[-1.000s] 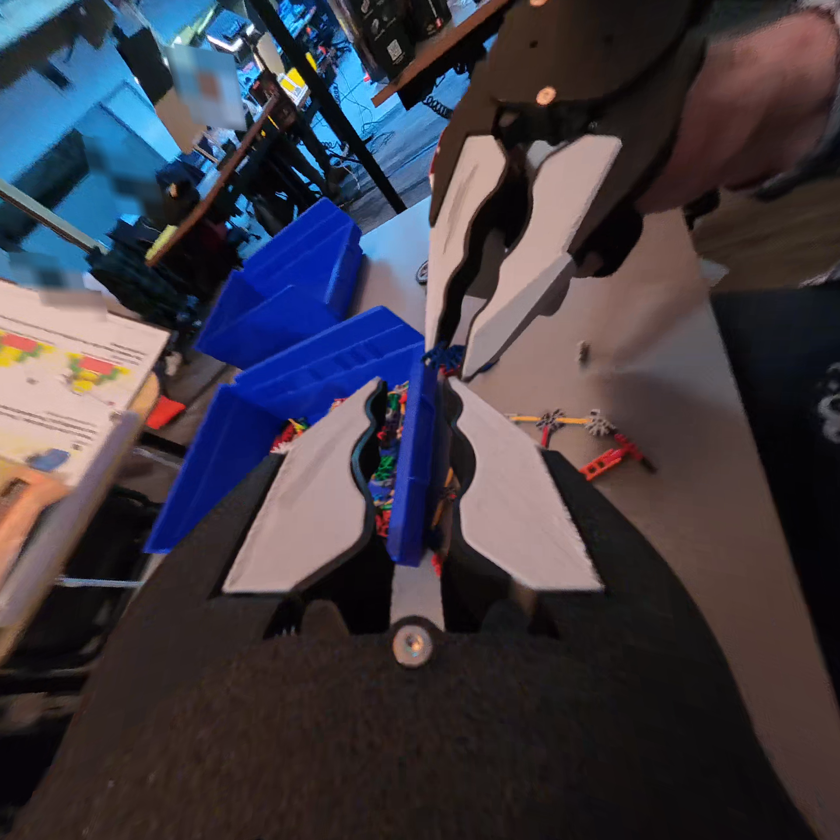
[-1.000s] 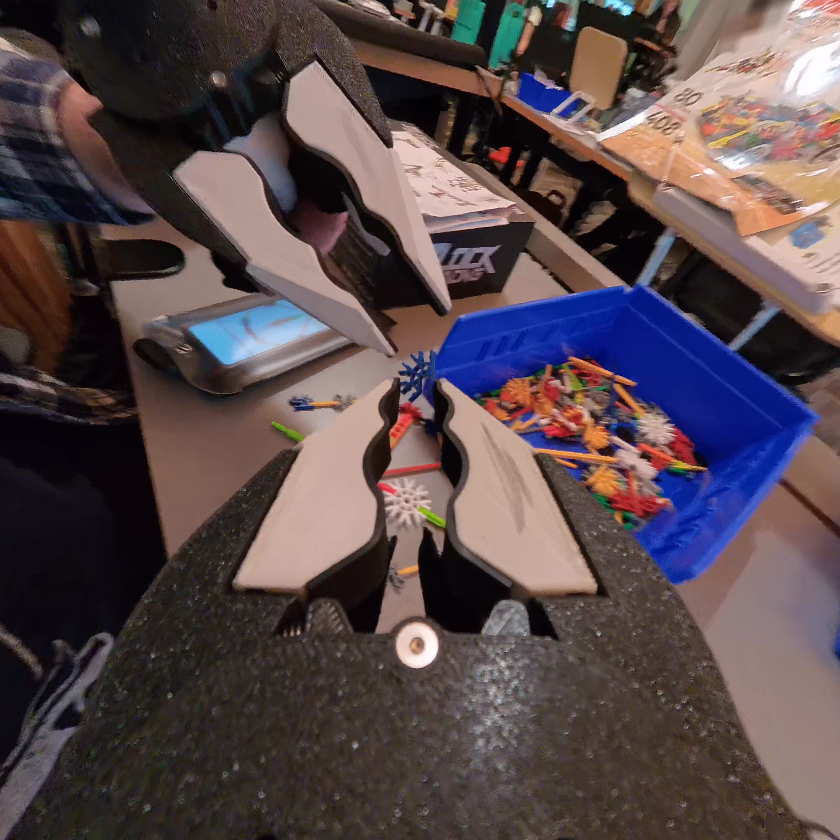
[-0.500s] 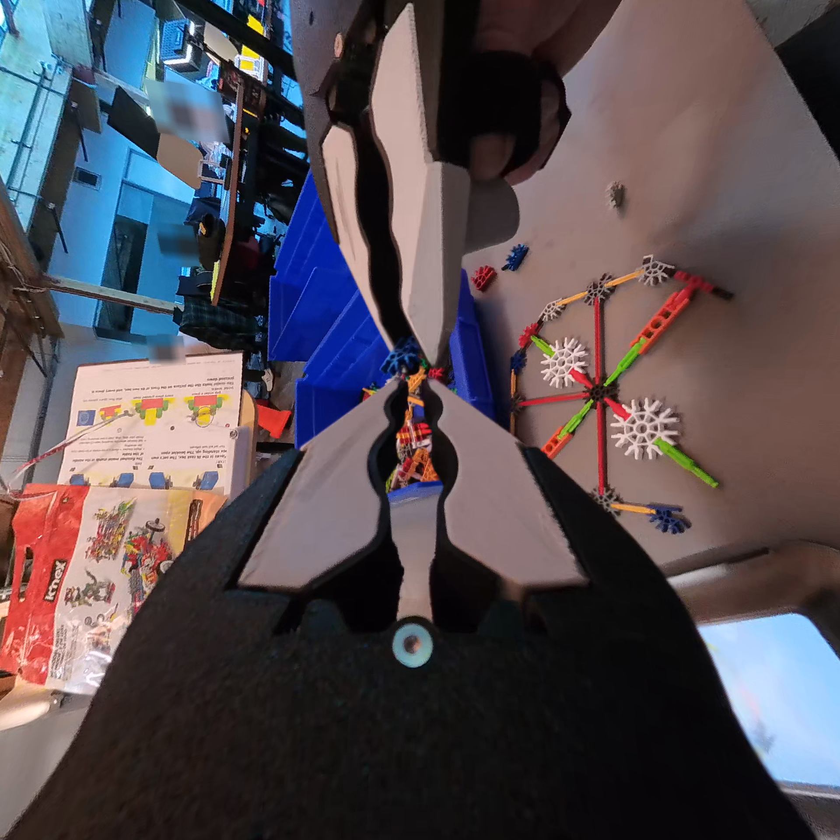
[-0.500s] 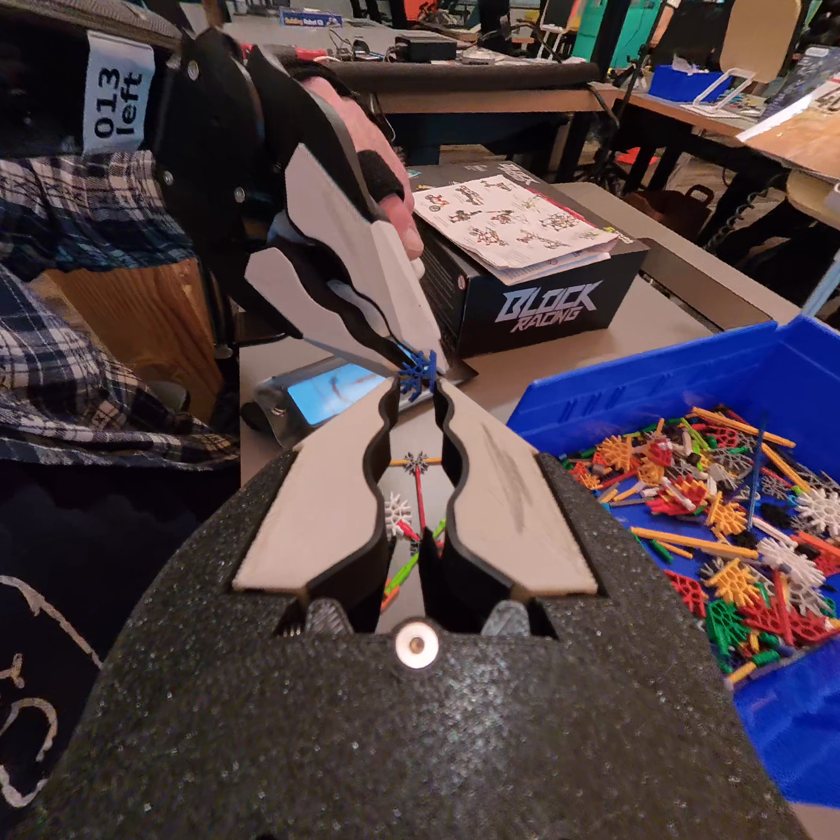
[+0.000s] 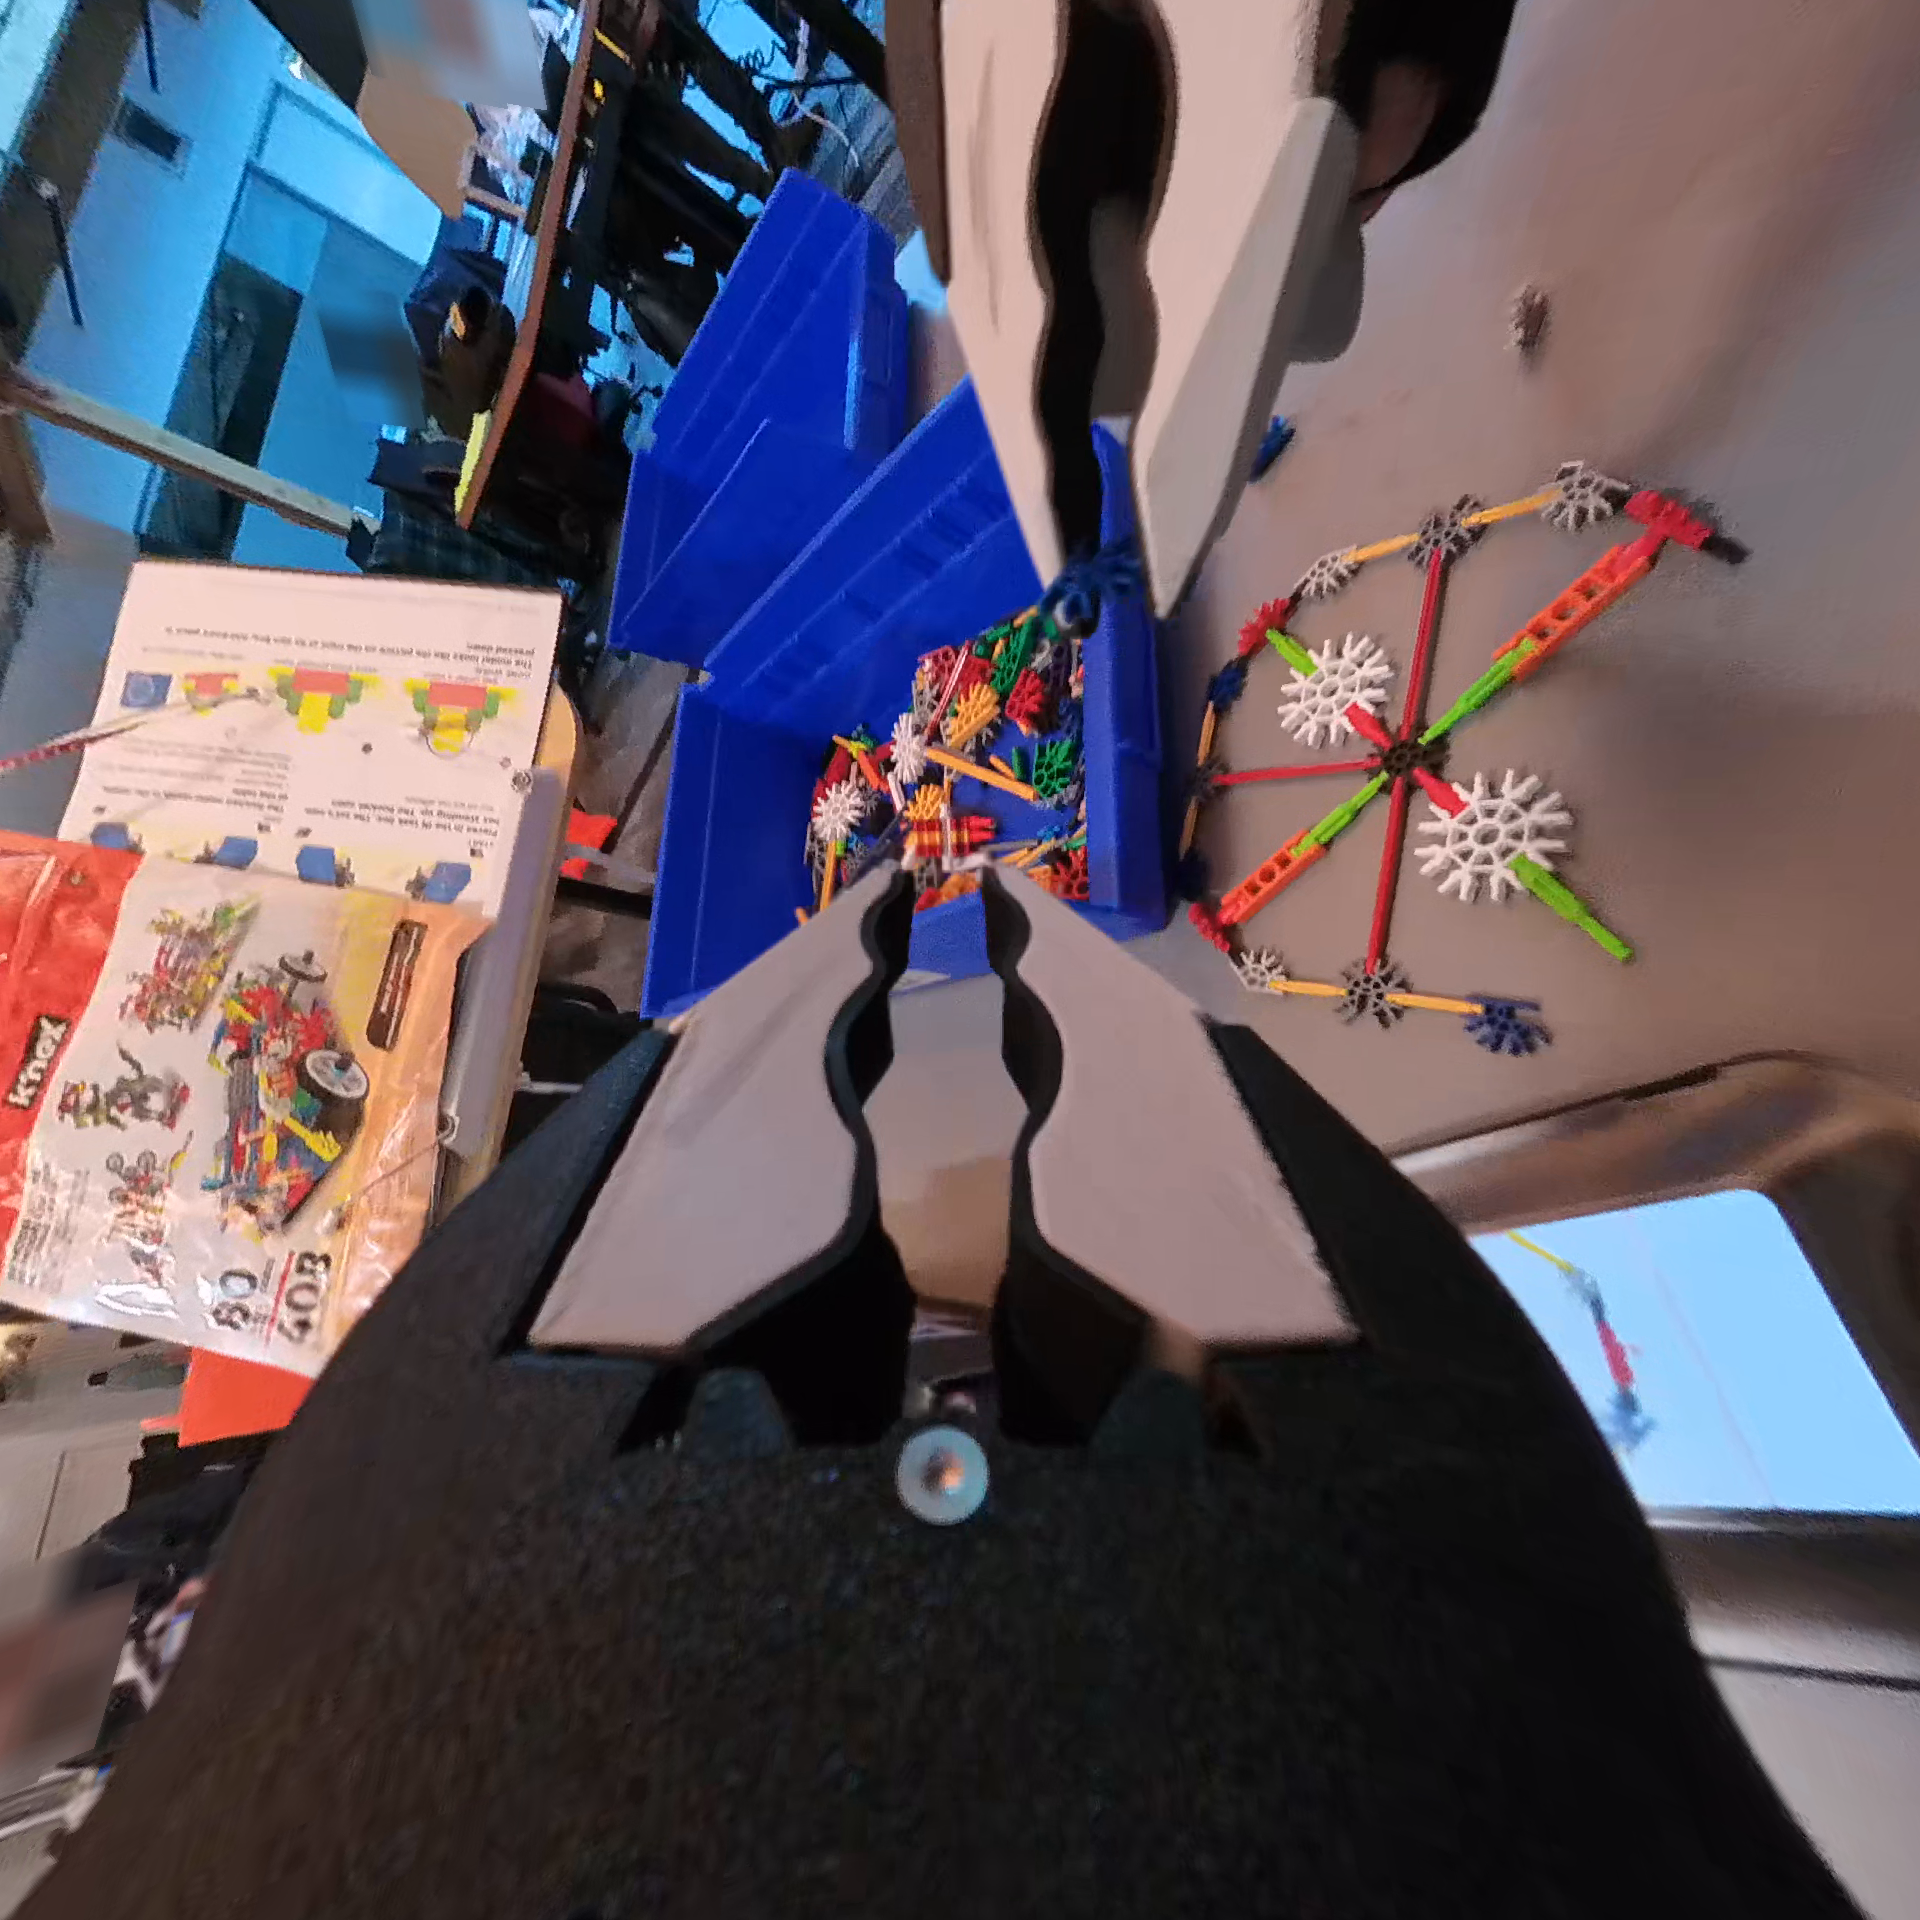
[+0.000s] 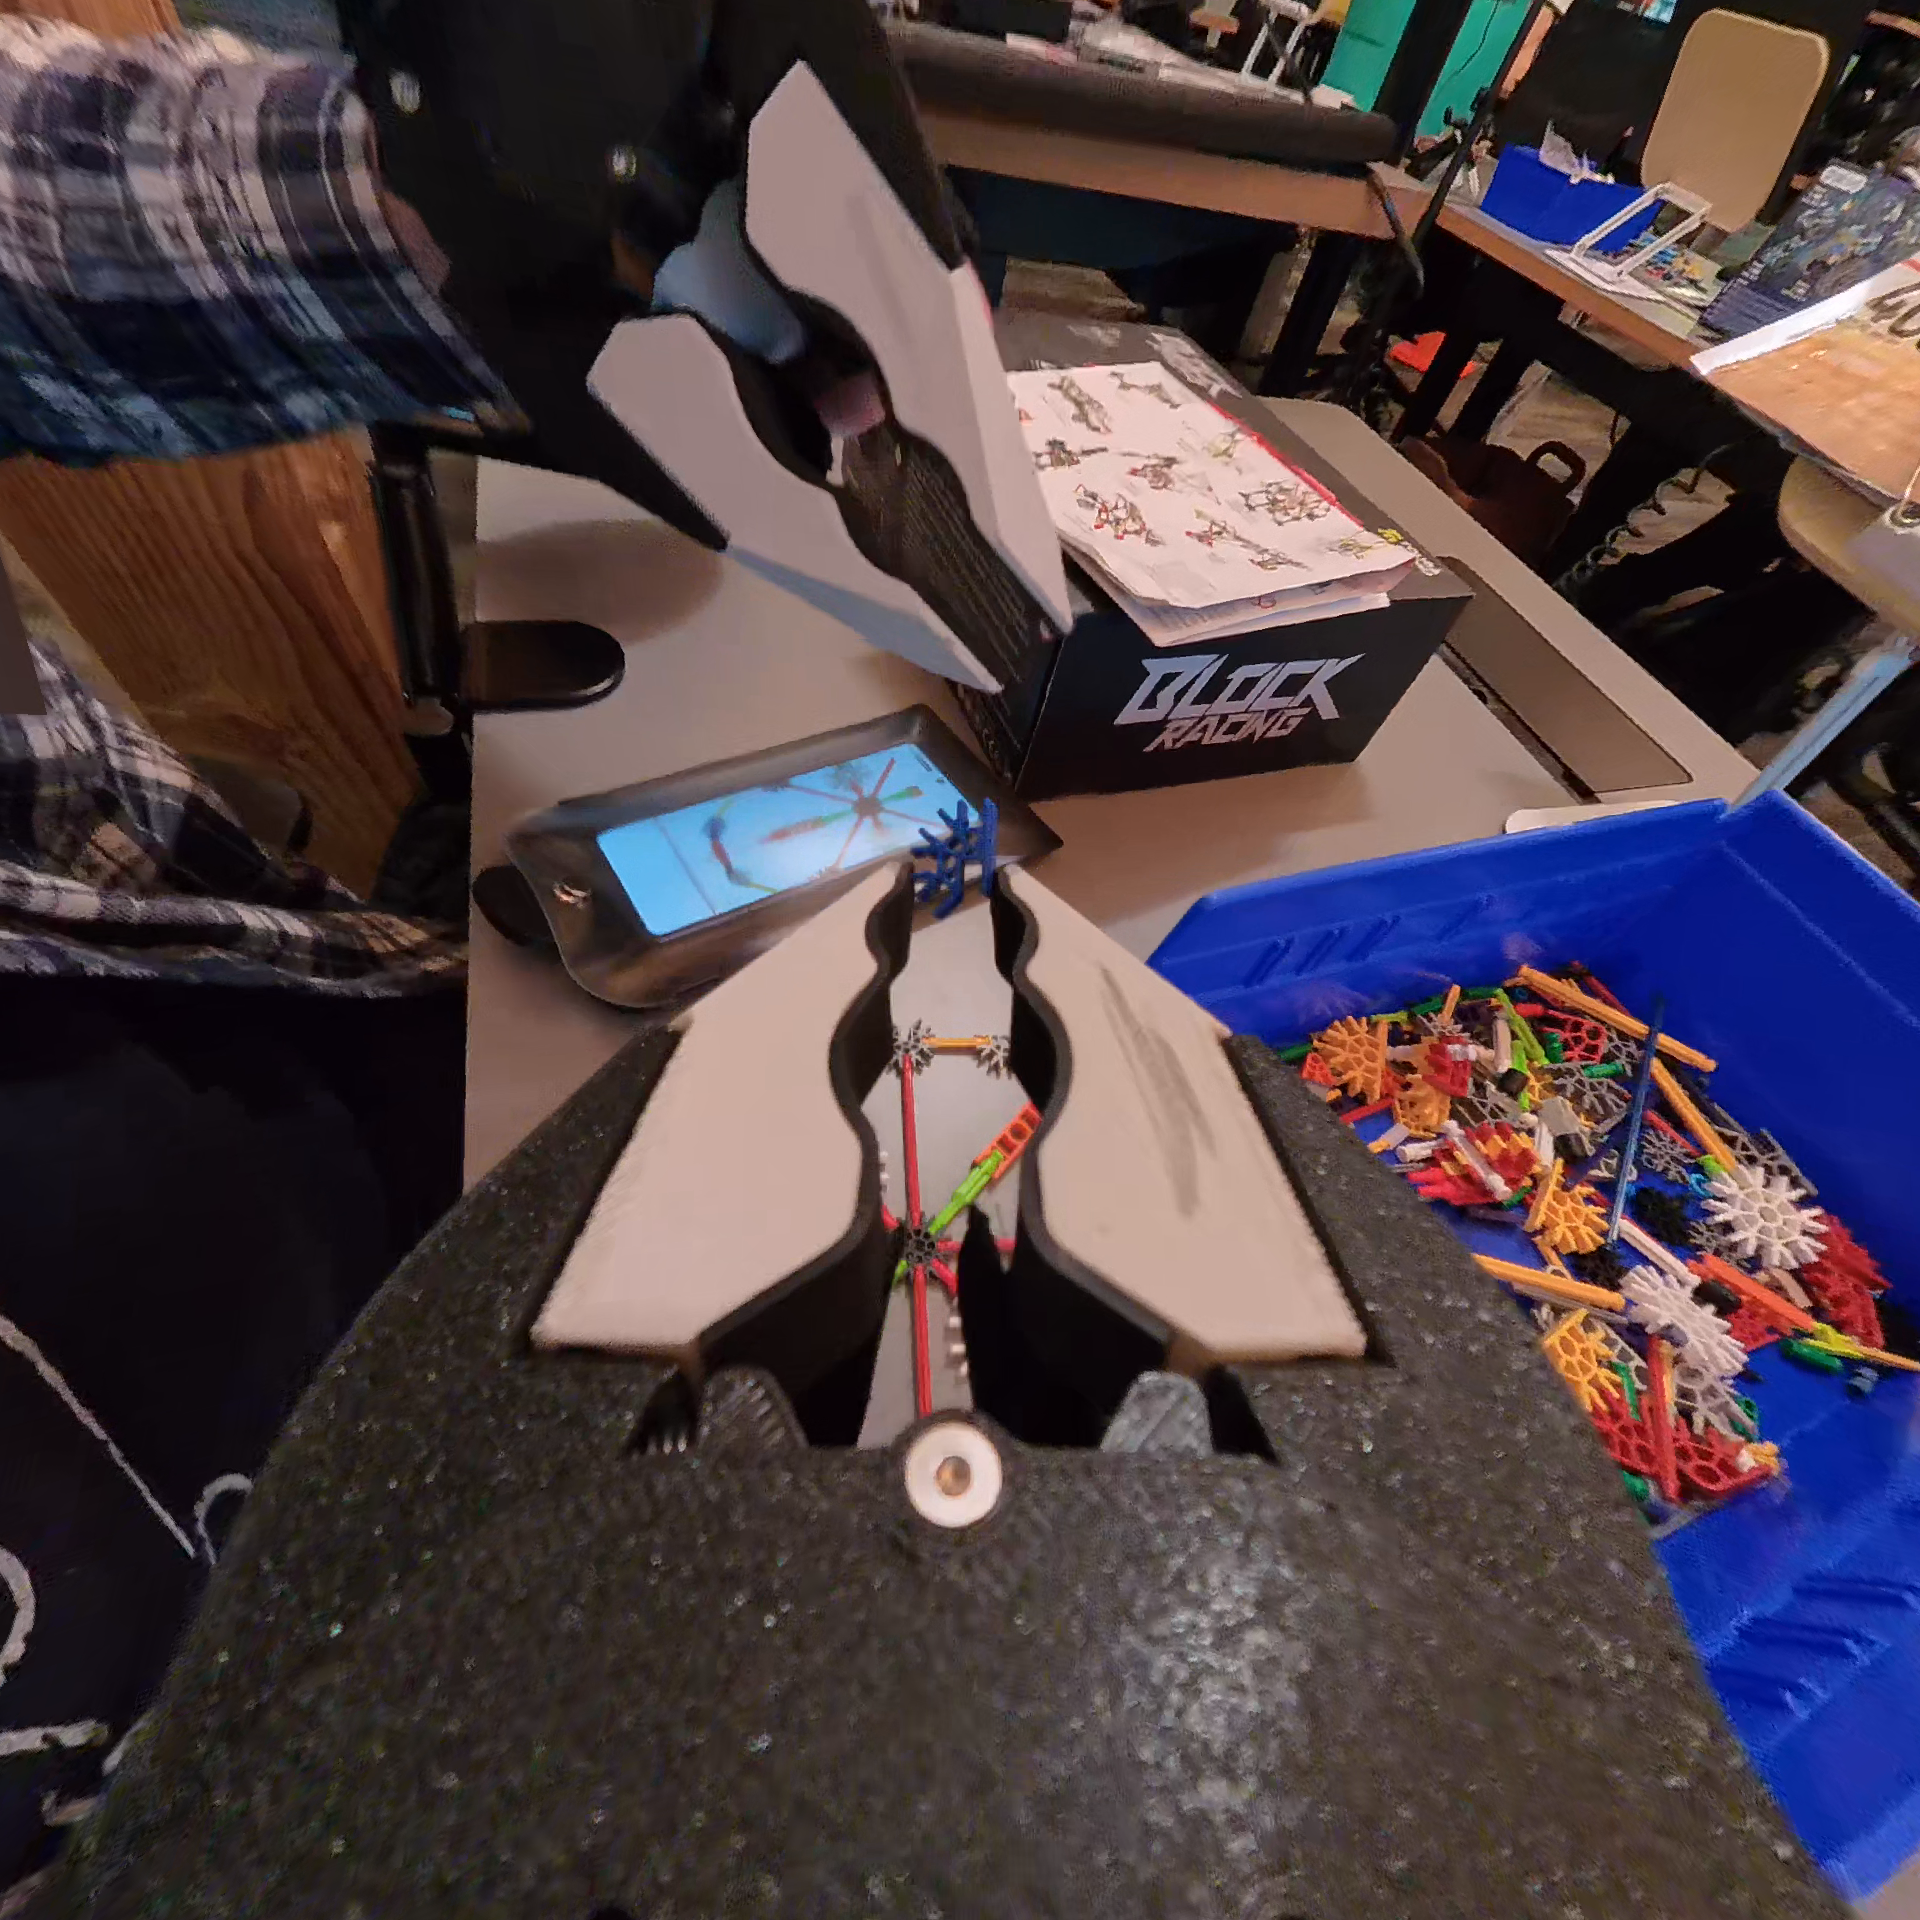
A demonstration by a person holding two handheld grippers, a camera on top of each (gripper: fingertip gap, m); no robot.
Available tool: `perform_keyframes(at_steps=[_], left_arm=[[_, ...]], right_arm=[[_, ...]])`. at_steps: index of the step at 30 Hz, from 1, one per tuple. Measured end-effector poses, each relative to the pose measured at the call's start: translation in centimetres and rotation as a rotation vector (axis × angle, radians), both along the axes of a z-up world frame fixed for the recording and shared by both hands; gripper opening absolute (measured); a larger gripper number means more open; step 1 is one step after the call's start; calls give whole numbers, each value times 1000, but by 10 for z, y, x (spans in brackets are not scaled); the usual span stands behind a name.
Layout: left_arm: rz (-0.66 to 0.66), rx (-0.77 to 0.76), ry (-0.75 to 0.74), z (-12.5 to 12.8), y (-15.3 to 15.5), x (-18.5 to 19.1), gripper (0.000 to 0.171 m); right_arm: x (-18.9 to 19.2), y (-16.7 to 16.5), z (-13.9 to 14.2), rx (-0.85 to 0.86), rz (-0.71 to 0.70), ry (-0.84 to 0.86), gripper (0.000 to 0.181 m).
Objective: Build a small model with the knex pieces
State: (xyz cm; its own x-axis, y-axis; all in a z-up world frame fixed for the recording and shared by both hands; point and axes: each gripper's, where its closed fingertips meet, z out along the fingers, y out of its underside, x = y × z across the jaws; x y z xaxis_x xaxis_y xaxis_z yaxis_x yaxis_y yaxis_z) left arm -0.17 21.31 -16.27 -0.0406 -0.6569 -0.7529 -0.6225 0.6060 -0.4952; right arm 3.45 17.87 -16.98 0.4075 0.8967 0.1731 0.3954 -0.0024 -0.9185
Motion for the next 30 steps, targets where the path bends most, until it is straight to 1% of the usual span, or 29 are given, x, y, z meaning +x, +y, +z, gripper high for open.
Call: perform_keyframes(at_steps=[5,9,13,22,30], left_arm=[[21,-49,-13,-7,0,-12,13],[20,-78,-35,-9,-2,-16,13],[22,-66,-23,-13,-2,-17,15],[-34,-69,-21,-24,-20,-1,17],[-106,-69,-19,-25,-43,21,18]], right_arm=[[-8,-5,-9,22,14,-38,14],[-13,-5,-13,37,20,-52,14],[-18,-2,-13,45,24,-49,14],[-21,-1,-18,117,-1,-104,14],[-12,-11,-26,144,-17,-180,14]])
